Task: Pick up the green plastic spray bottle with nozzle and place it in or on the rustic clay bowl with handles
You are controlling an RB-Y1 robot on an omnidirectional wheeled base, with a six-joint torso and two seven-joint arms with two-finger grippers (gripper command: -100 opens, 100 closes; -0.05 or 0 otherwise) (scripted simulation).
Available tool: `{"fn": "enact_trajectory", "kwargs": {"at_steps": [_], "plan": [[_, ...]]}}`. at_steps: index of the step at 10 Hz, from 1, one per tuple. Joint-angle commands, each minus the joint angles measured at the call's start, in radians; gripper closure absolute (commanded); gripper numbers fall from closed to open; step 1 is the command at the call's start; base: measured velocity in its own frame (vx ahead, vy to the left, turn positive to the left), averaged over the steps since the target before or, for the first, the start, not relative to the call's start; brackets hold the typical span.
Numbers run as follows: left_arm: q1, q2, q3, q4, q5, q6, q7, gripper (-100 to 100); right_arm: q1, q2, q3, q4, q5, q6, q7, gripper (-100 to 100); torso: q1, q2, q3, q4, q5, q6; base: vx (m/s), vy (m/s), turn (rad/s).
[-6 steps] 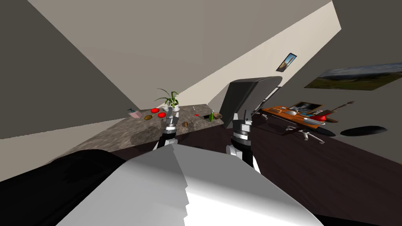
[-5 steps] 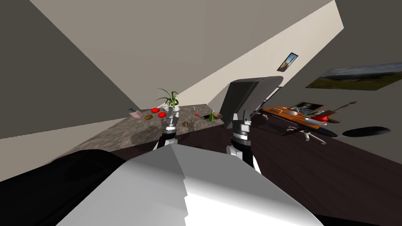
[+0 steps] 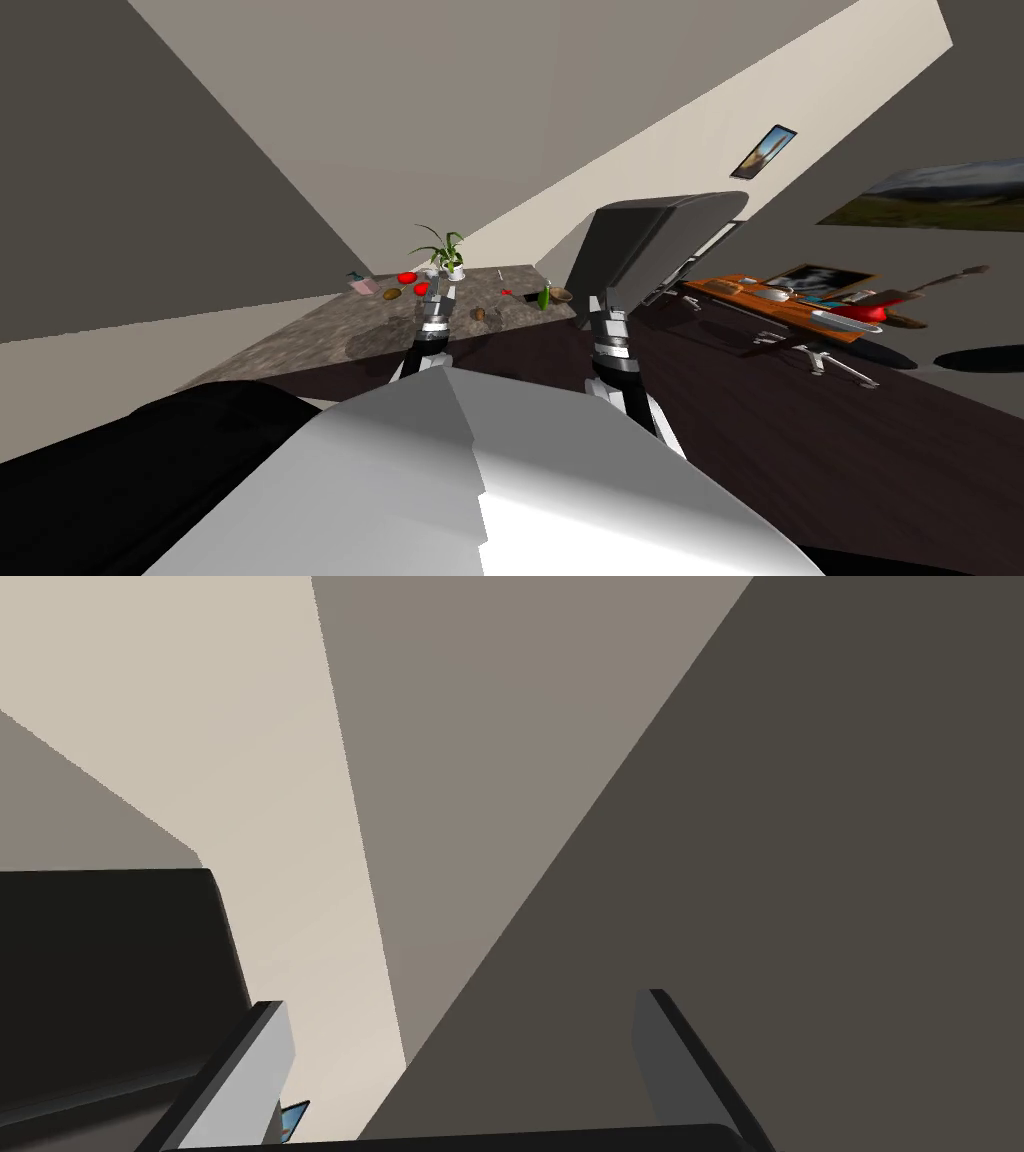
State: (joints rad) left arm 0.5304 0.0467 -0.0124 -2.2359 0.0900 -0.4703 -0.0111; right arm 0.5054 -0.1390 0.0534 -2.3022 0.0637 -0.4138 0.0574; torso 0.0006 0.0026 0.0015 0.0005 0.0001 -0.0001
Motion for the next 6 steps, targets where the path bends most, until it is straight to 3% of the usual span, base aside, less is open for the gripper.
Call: {"fn": "enact_trajectory", "kwargs": {"at_steps": [1, 6], "plan": [[0.000, 0.000, 0.000, 0.000, 0.000, 0.000, 0.000, 0, 0.006, -0.050, -0.010, 0.021, -0.007, 0.024, 0.022, -100, 0.000, 0.000, 0.000, 0.000, 0.000, 0.000, -0.044, 0.022, 0.144], [0.000, 0.000, 0.000, 0.000, 0.000, 0.000, 0.000, 0, 0.034, -0.190, -0.038, 0.074, -0.027, 0.095, 0.085, -100, 0.000, 0.000, 0.000, 0.000, 0.000, 0.000, -0.040, 0.018, 0.136]]}}
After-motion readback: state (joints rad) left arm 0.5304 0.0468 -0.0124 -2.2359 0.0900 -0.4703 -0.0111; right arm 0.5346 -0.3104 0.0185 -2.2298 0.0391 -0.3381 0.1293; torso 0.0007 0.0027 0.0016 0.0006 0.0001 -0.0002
